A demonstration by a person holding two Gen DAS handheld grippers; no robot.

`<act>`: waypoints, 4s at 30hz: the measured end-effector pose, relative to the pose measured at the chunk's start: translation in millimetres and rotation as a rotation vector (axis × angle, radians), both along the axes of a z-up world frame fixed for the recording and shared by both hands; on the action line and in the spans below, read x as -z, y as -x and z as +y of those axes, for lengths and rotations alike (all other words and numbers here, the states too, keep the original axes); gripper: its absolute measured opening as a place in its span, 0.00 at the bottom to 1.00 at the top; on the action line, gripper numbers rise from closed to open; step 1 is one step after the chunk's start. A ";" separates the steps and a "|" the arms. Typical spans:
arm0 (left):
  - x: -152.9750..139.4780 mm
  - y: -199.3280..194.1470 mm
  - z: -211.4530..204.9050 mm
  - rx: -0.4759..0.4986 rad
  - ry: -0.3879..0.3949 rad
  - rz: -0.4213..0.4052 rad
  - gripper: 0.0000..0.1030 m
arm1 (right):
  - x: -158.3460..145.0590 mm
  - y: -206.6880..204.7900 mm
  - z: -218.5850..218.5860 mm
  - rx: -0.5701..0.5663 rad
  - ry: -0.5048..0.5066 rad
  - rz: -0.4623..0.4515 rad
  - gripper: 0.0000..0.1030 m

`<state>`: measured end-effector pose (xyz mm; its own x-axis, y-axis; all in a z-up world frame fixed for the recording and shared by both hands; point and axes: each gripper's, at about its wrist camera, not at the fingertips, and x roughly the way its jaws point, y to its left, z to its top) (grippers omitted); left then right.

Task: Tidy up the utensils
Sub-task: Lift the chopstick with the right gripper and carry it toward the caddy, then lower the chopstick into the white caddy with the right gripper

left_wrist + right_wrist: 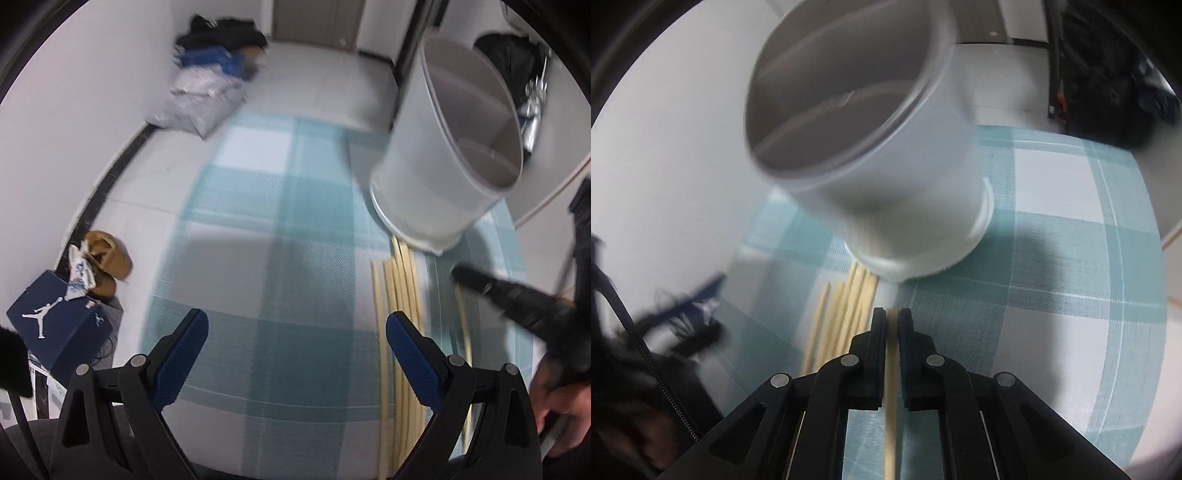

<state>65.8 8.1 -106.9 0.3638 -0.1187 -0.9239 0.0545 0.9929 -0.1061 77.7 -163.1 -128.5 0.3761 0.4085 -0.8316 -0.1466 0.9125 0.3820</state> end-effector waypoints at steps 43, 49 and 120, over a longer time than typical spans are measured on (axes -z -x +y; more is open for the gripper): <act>-111.2 75.7 -20.2 0.007 0.132 -0.437 0.01 | -84.7 59.8 -50.5 0.061 -0.114 -0.381 0.05; -124.5 73.0 -21.2 0.057 0.134 -0.486 0.01 | -96.8 79.8 -36.7 0.042 -0.037 -0.475 0.05; -180.2 -108.7 -32.9 0.190 0.287 -0.567 0.01 | -205.1 -73.2 -13.1 -0.185 0.058 -0.735 0.05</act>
<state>174.4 -24.8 73.3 0.7330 -0.4413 -0.5177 0.3506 0.8972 -0.2684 150.9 -176.3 76.6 0.7714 0.4821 -0.4155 -0.4976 0.8639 0.0785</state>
